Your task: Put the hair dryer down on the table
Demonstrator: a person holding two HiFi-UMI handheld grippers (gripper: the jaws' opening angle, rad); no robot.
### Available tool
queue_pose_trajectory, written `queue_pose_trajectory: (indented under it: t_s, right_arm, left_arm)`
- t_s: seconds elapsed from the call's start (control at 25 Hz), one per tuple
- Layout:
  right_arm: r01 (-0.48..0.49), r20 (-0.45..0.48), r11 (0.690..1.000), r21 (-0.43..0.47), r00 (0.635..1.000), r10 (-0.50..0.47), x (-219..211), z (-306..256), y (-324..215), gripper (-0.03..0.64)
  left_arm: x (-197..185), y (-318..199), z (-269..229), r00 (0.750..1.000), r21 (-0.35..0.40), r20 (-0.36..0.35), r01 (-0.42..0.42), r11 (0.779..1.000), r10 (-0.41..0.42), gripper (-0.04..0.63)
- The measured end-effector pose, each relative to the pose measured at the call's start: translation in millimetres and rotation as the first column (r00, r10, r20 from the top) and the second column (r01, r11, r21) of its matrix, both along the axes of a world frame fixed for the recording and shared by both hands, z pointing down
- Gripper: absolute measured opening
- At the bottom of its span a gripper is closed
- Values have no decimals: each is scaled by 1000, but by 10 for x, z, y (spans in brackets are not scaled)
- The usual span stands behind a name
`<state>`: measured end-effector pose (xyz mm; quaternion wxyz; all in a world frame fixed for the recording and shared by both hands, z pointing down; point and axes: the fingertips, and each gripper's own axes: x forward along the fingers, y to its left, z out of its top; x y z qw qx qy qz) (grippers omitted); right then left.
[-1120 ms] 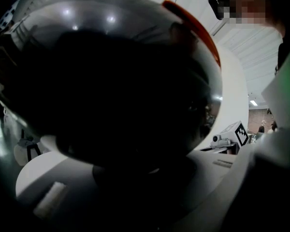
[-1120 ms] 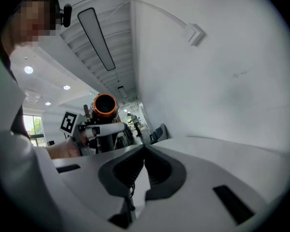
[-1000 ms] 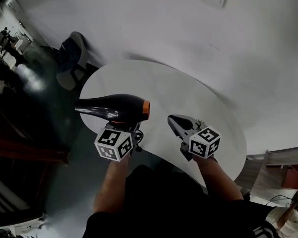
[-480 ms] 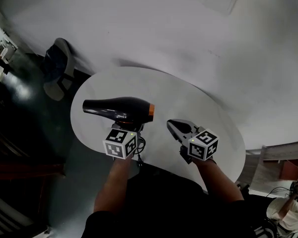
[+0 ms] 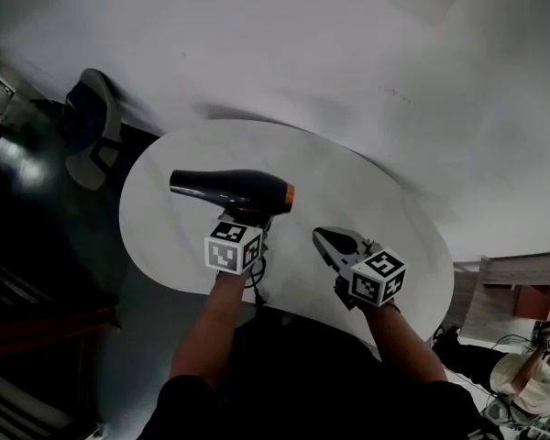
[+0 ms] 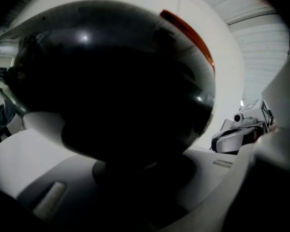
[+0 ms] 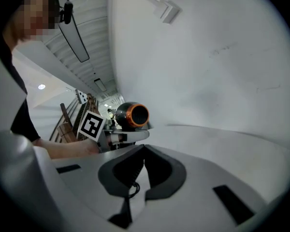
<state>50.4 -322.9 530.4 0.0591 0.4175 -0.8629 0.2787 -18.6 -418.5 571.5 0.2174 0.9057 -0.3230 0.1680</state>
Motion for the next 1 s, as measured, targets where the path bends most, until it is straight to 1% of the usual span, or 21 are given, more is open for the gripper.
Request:
queue_pose_trajectory:
  t_s: [0.08,0.2,0.44,0.56,0.8,0.88,1.0]
  right_arm:
    - [-21,-3,1000,-16,1000,21,61,59,5,12]
    - [-54,-12,998,-40,999,53,162,139,39,12]
    - [-92,-18,992,-88,996,91,247,281,141,12]
    - [-110,-36,988,-108,994,107,276,331,220,12]
    - [-151,-41,981,-125,988,146,308,347,340,12]
    - [-167,-49,978,-124,986,162,342,331,382,12]
    - [-193,-61,974,-122,980,187,420,313,455,12]
  left_arm:
    - [89,-74,110,1000,-22,14,-22,1000,22,112]
    - [215,-129,327,996,-63,55,-59,996,63,112]
    - [375,-160,773,982,-141,134,-112,984,132,112]
    - [500,-155,933,967,-169,172,-158,973,187,114]
    - [669,-138,1251,935,-240,234,-210,948,266,115]
    - [724,-84,1367,918,-269,254,-235,934,304,115]
    - [827,-4,1506,884,-305,295,-271,913,361,117]
